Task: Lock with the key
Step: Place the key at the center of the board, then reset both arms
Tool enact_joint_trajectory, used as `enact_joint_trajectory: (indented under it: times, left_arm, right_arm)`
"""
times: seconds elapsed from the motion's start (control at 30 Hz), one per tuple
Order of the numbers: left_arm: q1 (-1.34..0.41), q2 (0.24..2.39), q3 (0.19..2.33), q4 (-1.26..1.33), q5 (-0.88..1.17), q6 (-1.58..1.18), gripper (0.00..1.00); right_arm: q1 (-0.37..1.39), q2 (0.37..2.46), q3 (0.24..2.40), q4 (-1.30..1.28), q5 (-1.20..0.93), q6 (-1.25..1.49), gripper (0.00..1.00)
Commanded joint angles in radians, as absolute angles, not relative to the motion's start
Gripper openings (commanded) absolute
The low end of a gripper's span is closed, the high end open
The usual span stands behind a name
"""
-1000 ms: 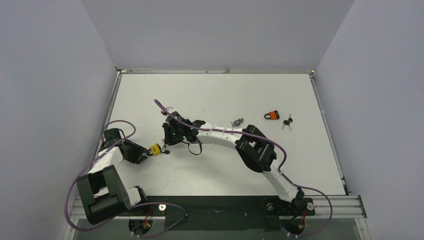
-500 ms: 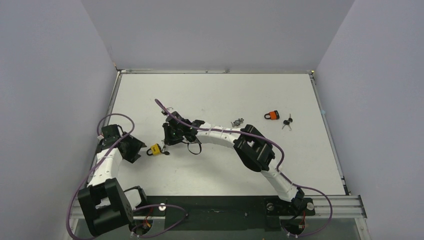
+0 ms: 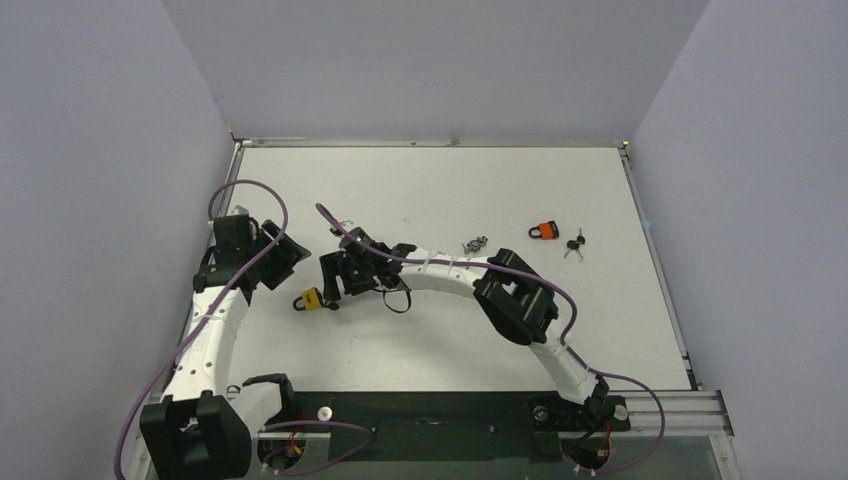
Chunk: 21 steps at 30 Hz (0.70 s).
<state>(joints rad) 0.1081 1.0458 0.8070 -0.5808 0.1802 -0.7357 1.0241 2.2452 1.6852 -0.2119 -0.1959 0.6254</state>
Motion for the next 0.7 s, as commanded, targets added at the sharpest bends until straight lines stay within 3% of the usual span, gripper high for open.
enact_joint_trajectory:
  times: [0.0, 0.33, 0.67]
  left_arm:
    - [0.021, 1.032, 0.955, -0.616, 0.196, -0.680, 0.57]
    - [-0.324, 1.073, 1.168, -0.622, 0.129, -0.633, 0.57]
    - [-0.708, 1.209, 1.389, -0.626, -0.108, -0.523, 0.58]
  right_arm:
    - [0.976, 2.025, 1.603, -0.102, -0.176, 0.654, 0.77]
    - [0.844, 1.590, 1.245, -0.038, -0.022, 0.677, 0.83]
    - [0.787, 1.091, 1.068, -0.219, 0.251, 0.633, 0.86]
